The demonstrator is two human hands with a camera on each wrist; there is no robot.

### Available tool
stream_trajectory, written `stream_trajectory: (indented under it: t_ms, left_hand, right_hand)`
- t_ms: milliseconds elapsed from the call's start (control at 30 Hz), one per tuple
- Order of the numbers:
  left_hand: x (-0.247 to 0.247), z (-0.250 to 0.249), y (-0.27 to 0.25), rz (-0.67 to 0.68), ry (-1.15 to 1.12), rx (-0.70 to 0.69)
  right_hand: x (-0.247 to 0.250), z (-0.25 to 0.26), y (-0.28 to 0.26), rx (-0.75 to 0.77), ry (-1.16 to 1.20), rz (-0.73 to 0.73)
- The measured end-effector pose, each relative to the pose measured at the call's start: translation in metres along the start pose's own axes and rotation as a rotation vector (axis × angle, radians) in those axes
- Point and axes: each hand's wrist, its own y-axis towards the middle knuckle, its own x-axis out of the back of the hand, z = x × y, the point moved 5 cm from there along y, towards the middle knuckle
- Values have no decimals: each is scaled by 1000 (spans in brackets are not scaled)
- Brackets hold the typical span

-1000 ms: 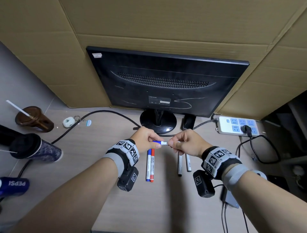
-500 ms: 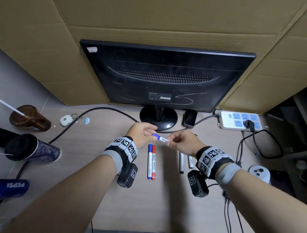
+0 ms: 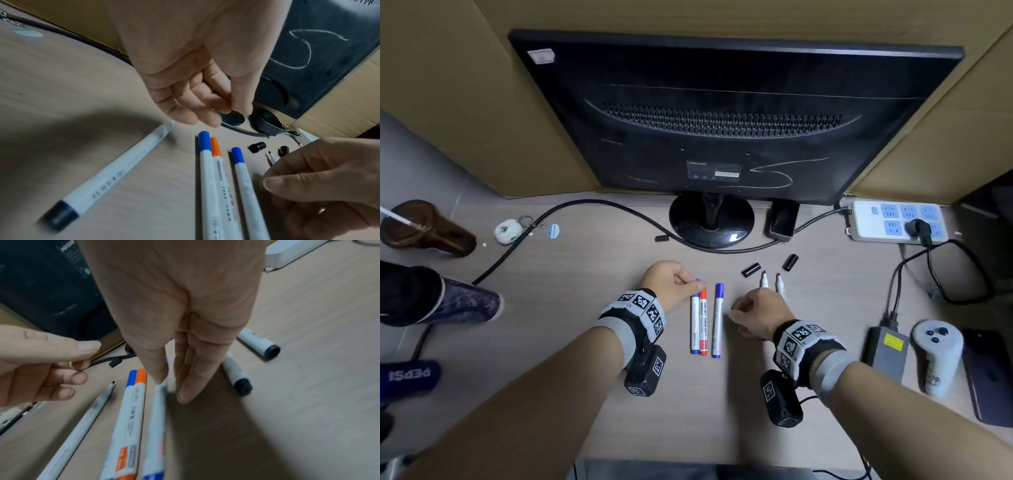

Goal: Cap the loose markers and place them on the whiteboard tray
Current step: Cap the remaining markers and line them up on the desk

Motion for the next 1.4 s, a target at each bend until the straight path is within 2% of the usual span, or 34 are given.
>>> stream_trajectory:
  t_ms: [100,200,300,433,767,900,967,1067,1133,1233,1400]
  left_hand:
    - [-7,-8,3,26,-44,-9]
    - [-13,-20,7,39,-108,-12]
    - [-19,-30,10,39,-134,-15]
    - [-29,-36,14,46,-141,-10]
    - [-37,-37,27,71,-82,20]
    - [-31,-42,32,55,-32,17]
    - [-15,-42,38,-58,98,-14]
    - [22,-33,49,-357,261,16]
    - [39,-24,57,-435,299,52]
    - [47,-10,73,-356,410,58]
    - [45,13,91,-240,424,73]
  right_hand:
    - [34,-9,0,7,-28,-180]
    - [70,-28,1,-73,-56,-370]
    - [86,-53,4,-163,-35,-418]
    - [82,-68,8,-201,-14,-381]
    - [80,-67,6,-209,-23,-220]
    - [88,-56,16,-109,114,-234]
    - [88,-41,18,-61,159,-211]
    - [81,-11,20,29,179,-158]
    - [72,5,23,92,203,-111]
    - [60,18,28,153,268,-95]
    - [49,26,33,175,242,-76]
